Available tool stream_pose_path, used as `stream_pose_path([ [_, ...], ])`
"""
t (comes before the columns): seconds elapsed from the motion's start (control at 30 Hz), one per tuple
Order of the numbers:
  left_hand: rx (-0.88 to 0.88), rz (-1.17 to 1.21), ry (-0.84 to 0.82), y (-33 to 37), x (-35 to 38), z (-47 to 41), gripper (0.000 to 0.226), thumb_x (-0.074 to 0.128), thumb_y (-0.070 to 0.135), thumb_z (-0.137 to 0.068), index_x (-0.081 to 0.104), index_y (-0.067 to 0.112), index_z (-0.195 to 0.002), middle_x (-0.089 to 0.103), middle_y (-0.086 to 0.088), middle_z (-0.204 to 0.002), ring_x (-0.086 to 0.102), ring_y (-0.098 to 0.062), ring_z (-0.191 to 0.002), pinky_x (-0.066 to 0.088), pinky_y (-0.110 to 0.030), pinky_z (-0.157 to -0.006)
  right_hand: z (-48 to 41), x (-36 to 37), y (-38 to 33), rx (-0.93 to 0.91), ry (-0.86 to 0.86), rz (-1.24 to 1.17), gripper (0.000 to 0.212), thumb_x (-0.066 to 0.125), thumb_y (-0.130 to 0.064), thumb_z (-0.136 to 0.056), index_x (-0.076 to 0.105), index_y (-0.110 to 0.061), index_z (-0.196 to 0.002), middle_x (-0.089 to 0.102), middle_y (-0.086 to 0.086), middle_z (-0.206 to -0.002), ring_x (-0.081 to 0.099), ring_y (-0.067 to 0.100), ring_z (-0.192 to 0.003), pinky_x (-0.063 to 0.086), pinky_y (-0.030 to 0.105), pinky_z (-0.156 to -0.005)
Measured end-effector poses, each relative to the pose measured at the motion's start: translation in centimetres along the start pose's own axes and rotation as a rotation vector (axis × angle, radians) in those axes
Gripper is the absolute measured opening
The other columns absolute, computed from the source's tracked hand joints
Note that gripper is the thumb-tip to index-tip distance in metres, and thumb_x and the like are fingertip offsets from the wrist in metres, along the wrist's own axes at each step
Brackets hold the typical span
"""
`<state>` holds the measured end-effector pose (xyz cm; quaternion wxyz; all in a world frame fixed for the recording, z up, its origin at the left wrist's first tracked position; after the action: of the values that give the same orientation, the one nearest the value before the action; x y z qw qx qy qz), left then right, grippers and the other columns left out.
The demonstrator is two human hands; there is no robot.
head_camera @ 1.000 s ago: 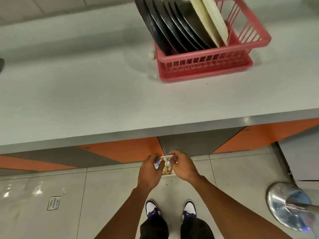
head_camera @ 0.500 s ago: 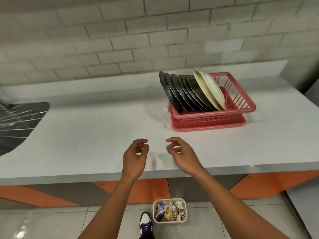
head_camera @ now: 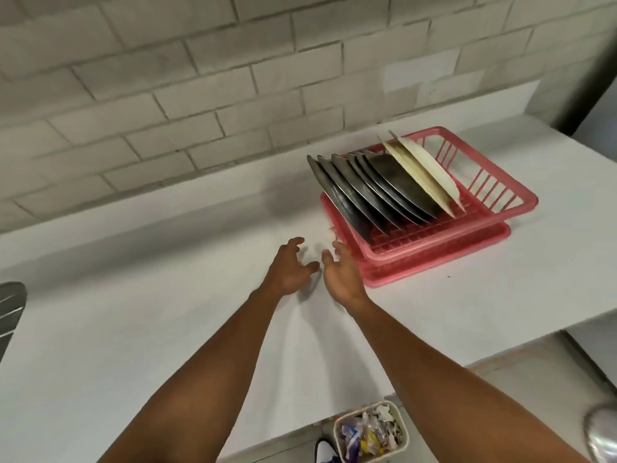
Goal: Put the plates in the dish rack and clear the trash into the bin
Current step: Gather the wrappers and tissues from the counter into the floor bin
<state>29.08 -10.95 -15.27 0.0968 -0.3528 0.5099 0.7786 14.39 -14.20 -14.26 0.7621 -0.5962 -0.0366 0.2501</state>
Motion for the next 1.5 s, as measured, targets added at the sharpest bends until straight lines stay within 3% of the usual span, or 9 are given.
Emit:
stream_pose_path([
  [0.17, 0.062, -0.147, -0.138, 1.0, 1.9, -5.9, 0.077, 0.066, 0.026, -0.092, 0.026, 0.020, -0.157, 0.033, -0.014, -0.155, 0.047, -0.030, -0.136, 0.041, -0.039, -0.111, -4.3, 1.6, 1.1, 0.035, 0.077, 0.046, 0.058, 0.045, -0.047, -0.094, 0.041, -0.028, -0.149, 0.053, 0.008, -0.148, 0.054, 0.032, -0.132, 0.043, 0.047, -0.111],
  [0.33, 0.190, -0.301, -0.205, 2.3, 3.4, -9.6, 0.067, 0.059, 0.035, -0.090, 0.035, 0.029, -0.152, 0.043, -0.005, -0.149, 0.048, -0.025, -0.133, 0.041, -0.035, -0.110, -6.0, 1.7, 0.7, 0.026, 0.145, 0.113, 0.050, 0.045, -0.034, -0.104, 0.036, -0.030, -0.153, 0.052, 0.012, -0.145, 0.055, 0.036, -0.128, 0.045, 0.041, -0.106],
  [0.43, 0.214, -0.265, -0.105, 2.4, 3.0, -10.1, 0.045, 0.059, 0.022, -0.093, 0.055, 0.031, -0.137, 0.055, -0.001, -0.133, 0.057, -0.019, -0.116, 0.042, -0.025, -0.100, -6.6, 2.0, 0.6, 0.049, 0.140, 0.104, 0.050, 0.042, -0.035, -0.104, 0.034, -0.030, -0.153, 0.049, 0.012, -0.149, 0.051, 0.036, -0.133, 0.040, 0.044, -0.111],
  [0.53, 0.221, -0.238, -0.041, 2.2, 3.0, -9.3, 0.027, 0.062, 0.015, -0.090, 0.070, 0.025, -0.114, 0.065, 0.001, -0.122, 0.062, -0.020, -0.109, 0.048, -0.032, -0.101, -6.8, 2.0, 0.8, 0.074, 0.109, 0.116, 0.053, 0.040, -0.034, -0.104, 0.033, -0.027, -0.156, 0.044, 0.011, -0.154, 0.046, 0.035, -0.139, 0.037, 0.043, -0.114],
  [0.67, 0.216, -0.246, -0.002, 2.4, 2.8, -7.4, 0.031, 0.064, 0.021, -0.080, 0.073, 0.023, -0.110, 0.073, 0.000, -0.109, 0.067, -0.021, -0.102, 0.053, -0.033, -0.090, -6.3, 1.5, 0.4, 0.076, 0.057, 0.115, 0.045, 0.042, -0.026, -0.103, 0.046, -0.020, -0.147, 0.052, 0.012, -0.146, 0.050, 0.033, -0.134, 0.039, 0.041, -0.113],
  [0.97, 0.025, 0.238, 0.208, 2.2, 2.0, 4.6, 0.024, 0.076, 0.013, -0.085, 0.068, 0.020, -0.106, 0.070, 0.003, -0.098, 0.069, -0.012, -0.087, 0.055, -0.030, -0.087, 1.2, -2.5, 1.4, -0.088, -0.051, -0.021, 0.028, 0.053, -0.005, -0.098, 0.070, -0.010, -0.119, 0.070, 0.001, -0.120, 0.066, 0.015, -0.109, 0.052, 0.031, -0.102],
  [1.2, -0.042, 0.444, 0.274, 3.4, 5.9, 18.0, 0.018, 0.077, 0.014, -0.086, 0.072, 0.021, -0.102, 0.075, 0.003, -0.101, 0.071, -0.016, -0.095, 0.057, -0.038, -0.092, 10.2, -7.6, 4.9, -0.134, -0.231, -0.098, 0.025, 0.065, -0.005, -0.090, 0.075, -0.027, -0.096, 0.076, -0.007, -0.098, 0.072, 0.010, -0.091, 0.060, 0.035, -0.089],
  [1.33, -0.063, 0.526, 0.305, 4.9, 10.7, 23.9, 0.018, 0.076, 0.013, -0.088, 0.072, 0.022, -0.103, 0.075, 0.002, -0.101, 0.071, -0.017, -0.096, 0.058, -0.040, -0.091, 14.1, -11.6, 7.7, -0.135, -0.288, -0.052, 0.019, 0.067, -0.007, -0.092, 0.076, -0.023, -0.097, 0.076, -0.005, -0.094, 0.073, 0.013, -0.084, 0.061, 0.035, -0.086],
  [1.5, -0.043, 0.506, 0.216, 9.1, 17.2, 26.0, 0.036, 0.060, -0.004, -0.092, 0.065, 0.019, -0.119, 0.077, 0.003, -0.101, 0.073, -0.012, -0.097, 0.059, -0.035, -0.090, 15.6, -17.2, 11.2, -0.009, -0.261, -0.131, 0.015, 0.073, -0.017, -0.093, 0.073, -0.014, -0.107, 0.073, 0.006, -0.107, 0.072, 0.024, -0.098, 0.062, 0.037, -0.085],
])
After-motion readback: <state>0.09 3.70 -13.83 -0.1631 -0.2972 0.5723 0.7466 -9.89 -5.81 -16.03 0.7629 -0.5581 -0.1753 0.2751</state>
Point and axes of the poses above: each hand's wrist, its own z-axis away from the middle knuckle, its own x-axis out of the palm, y = z × x, the point moved 8 cm from there along -z, towards the middle knuckle
